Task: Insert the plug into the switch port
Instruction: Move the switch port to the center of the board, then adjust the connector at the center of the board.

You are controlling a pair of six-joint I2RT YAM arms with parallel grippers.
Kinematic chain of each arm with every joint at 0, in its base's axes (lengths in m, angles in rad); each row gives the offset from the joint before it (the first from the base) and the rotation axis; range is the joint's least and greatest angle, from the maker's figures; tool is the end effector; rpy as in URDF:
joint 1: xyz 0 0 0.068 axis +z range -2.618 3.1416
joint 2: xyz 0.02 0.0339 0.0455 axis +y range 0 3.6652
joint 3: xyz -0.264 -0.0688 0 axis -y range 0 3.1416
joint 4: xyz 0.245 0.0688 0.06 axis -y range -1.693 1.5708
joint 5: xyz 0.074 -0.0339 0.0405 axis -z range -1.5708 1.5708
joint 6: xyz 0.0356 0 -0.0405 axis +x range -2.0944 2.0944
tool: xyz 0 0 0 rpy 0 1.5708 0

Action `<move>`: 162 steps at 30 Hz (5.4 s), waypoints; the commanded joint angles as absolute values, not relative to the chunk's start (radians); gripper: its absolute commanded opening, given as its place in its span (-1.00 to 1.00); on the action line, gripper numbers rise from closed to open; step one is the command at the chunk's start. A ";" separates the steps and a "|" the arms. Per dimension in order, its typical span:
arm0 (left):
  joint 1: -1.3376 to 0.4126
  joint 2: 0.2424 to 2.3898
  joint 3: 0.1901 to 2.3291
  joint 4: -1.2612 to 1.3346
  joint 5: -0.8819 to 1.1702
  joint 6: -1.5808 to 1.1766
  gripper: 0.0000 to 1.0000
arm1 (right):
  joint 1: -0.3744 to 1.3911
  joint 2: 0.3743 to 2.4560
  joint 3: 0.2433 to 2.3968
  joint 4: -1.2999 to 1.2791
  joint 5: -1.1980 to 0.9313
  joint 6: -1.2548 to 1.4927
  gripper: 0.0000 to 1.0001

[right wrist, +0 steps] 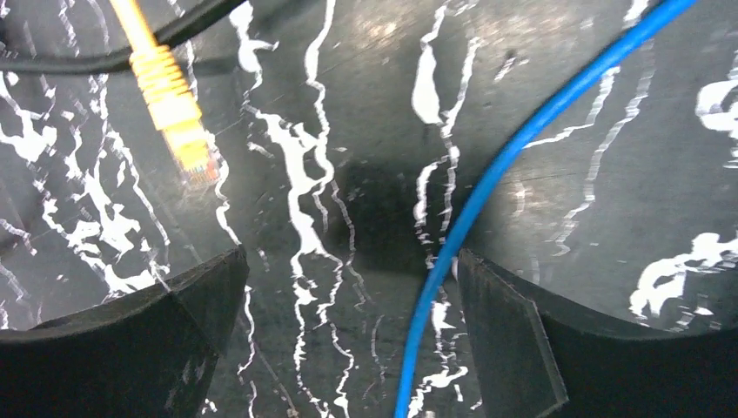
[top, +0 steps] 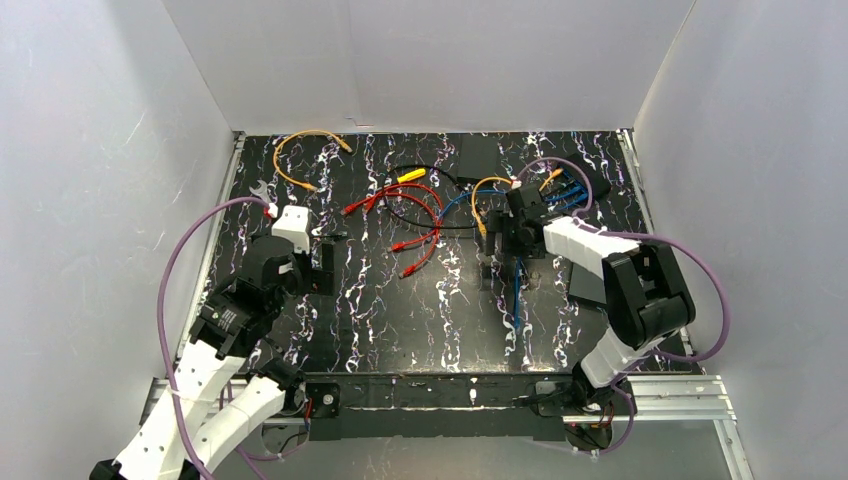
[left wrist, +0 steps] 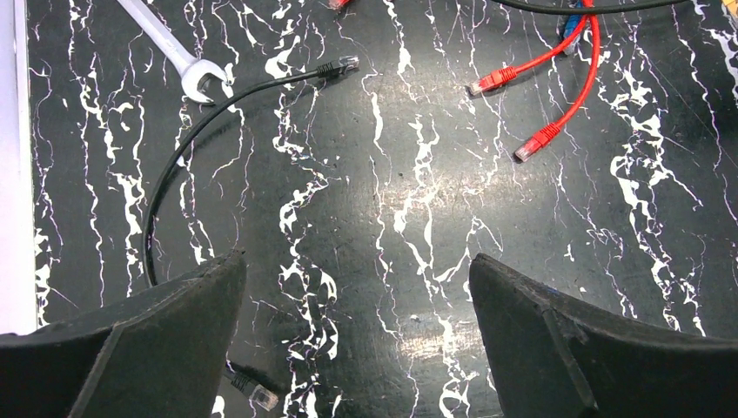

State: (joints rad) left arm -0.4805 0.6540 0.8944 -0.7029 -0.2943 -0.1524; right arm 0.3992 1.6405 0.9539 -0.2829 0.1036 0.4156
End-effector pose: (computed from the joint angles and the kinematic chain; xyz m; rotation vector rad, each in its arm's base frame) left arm 0.1208 -0.0513 0.3425 0.1460 2.0082 -0.1037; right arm 0.3035 0.1240 0.1777 0.0617 2.5428 0.1914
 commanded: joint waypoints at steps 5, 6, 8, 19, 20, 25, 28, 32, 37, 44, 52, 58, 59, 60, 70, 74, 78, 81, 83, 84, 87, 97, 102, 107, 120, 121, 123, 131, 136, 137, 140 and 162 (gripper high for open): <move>-0.471 0.651 0.884 -0.699 -0.281 -0.141 0.96 | 0.212 1.510 0.999 -0.402 0.349 0.379 0.97; -0.471 0.650 0.885 -0.699 -0.279 -0.142 0.96 | 0.166 1.486 0.982 -0.388 0.345 0.385 0.97; -0.471 0.647 0.884 -0.699 -0.277 -0.142 0.96 | 0.055 1.447 0.952 -0.356 0.319 0.401 0.97; -0.471 0.642 0.879 -0.698 -0.273 -0.140 0.96 | -0.342 1.466 0.825 -0.234 0.106 0.507 0.97; -0.471 0.641 0.879 -0.698 -0.273 -0.140 0.96 | -0.348 1.478 0.812 -0.223 0.079 0.509 0.97; -0.470 0.644 0.880 -0.698 -0.272 -0.140 0.96 | -0.348 1.545 0.768 -0.167 -0.124 0.499 0.97; -0.468 0.647 0.880 -0.698 -0.269 -0.140 0.96 | -0.319 1.565 0.734 -0.118 -0.236 0.488 0.93; -0.463 0.653 0.882 -0.696 -0.261 -0.140 0.96 | -0.188 1.600 0.766 -0.143 -0.266 0.423 0.89; -0.456 0.661 0.882 -0.697 -0.255 -0.141 0.96 | -0.035 1.645 0.819 -0.169 -0.275 0.386 0.89; -0.446 0.676 0.882 -0.694 -0.249 -0.143 0.96 | 0.174 1.683 0.856 -0.133 -0.288 0.447 0.88; -0.437 0.712 0.881 -0.692 -0.240 -0.146 0.96 | 0.285 1.616 0.925 -0.213 -0.155 0.426 0.91; -0.432 0.732 0.883 -0.692 -0.223 -0.147 0.96 | 0.280 1.468 0.920 -0.391 0.223 0.444 0.97; -0.431 0.733 0.882 -0.692 -0.222 -0.147 0.96 | 0.281 1.444 0.911 -0.428 0.264 0.454 0.97; -0.430 0.733 0.882 -0.692 -0.222 -0.149 0.96 | 0.280 1.426 0.901 -0.455 0.301 0.472 0.97; -0.427 0.729 0.884 -0.693 -0.209 -0.149 0.96 | 0.279 1.272 0.718 -0.520 0.255 0.565 0.97; -0.427 0.726 0.882 -0.692 -0.204 -0.151 0.96 | 0.283 1.222 0.640 -0.467 0.117 0.597 0.97; -0.425 0.724 0.884 -0.693 -0.202 -0.152 0.96 | 0.328 1.166 0.559 -0.290 -0.068 0.677 0.97; -0.425 0.724 0.881 -0.692 -0.202 -0.152 0.96 | 0.380 1.172 0.557 -0.209 -0.091 0.707 0.97; -0.426 0.725 0.881 -0.692 -0.202 -0.155 0.96 | 0.415 1.204 0.570 -0.168 -0.096 0.714 0.97; -0.424 0.725 0.879 -0.692 -0.202 -0.154 0.96 | 0.437 1.217 0.572 -0.142 -0.096 0.722 0.97; -0.423 0.728 0.878 -0.693 -0.206 -0.155 0.96 | 0.498 1.261 0.574 -0.051 -0.110 0.755 0.97; -0.421 0.785 0.876 -0.689 -0.189 -0.162 0.96 | 0.563 1.288 0.650 -0.031 -0.157 0.635 0.97; -0.421 0.863 0.893 -0.686 -0.149 -0.172 0.96 | 0.563 1.203 0.715 -0.165 -0.035 0.503 0.97; -0.421 1.002 0.960 -0.690 -0.043 -0.223 0.83 | 0.563 1.151 0.724 -0.164 0.119 0.418 0.97; -0.577 1.368 1.124 -0.614 -0.142 -0.215 0.85 | 0.561 1.088 0.583 -0.054 0.330 0.341 0.97; -0.595 1.396 1.134 -0.596 -0.163 -0.196 0.87 | 0.561 1.077 0.572 -0.049 0.344 0.347 0.97; -0.619 1.453 1.148 -0.554 -0.183 -0.163 0.90 | 0.561 1.049 0.546 -0.039 0.371 0.359 0.97; -0.685 1.648 1.175 -0.340 -0.188 -0.006 0.96 | 0.561 0.976 0.480 -0.009 0.399 0.384 0.97; -0.696 1.723 1.180 -0.232 -0.169 0.061 0.96 | 0.563 0.962 0.462 -0.009 0.389 0.387 0.97; -0.698 1.735 1.185 -0.222 -0.158 0.075 0.96 | 0.564 0.962 0.458 0.017 0.385 0.388 0.97; -0.699 1.766 1.206 -0.202 -0.135 0.098 0.96 | 0.569 0.965 0.451 0.033 0.382 0.388 0.97; -0.618 1.886 1.224 -0.200 -0.110 -0.015 -0.58 | 0.577 0.963 0.424 0.064 0.373 0.391 0.97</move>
